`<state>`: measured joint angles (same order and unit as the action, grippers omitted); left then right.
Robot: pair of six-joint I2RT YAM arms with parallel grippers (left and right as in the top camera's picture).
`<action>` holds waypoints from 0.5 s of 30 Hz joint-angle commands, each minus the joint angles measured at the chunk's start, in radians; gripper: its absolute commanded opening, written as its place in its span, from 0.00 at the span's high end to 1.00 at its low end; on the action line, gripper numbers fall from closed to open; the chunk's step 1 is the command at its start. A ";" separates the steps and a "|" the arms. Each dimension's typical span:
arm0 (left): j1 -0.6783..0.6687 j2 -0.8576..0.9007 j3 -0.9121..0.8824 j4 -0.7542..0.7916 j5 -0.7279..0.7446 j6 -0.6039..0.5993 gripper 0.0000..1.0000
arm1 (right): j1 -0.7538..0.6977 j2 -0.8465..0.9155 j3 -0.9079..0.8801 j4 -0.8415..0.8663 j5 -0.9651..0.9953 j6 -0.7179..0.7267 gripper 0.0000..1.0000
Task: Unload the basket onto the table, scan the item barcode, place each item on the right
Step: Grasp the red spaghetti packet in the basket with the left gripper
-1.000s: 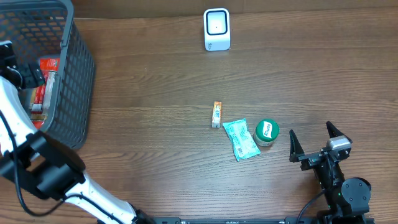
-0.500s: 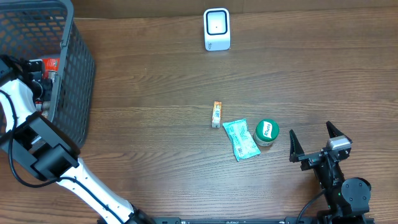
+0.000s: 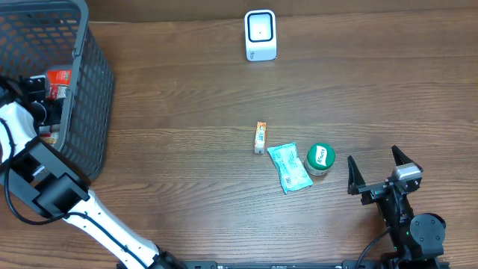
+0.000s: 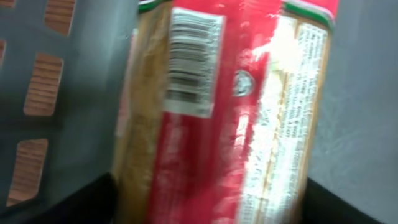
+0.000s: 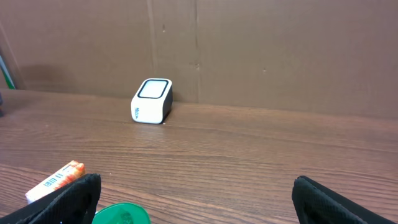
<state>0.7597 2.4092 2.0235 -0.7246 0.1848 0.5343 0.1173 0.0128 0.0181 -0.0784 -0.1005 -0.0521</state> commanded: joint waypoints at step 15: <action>-0.019 -0.062 -0.016 -0.034 0.127 -0.072 0.95 | -0.006 -0.010 -0.010 0.004 -0.006 -0.002 0.00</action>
<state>0.7662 2.3955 2.0361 -0.7433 0.2565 0.5190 0.1173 0.0128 0.0181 -0.0792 -0.1009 -0.0525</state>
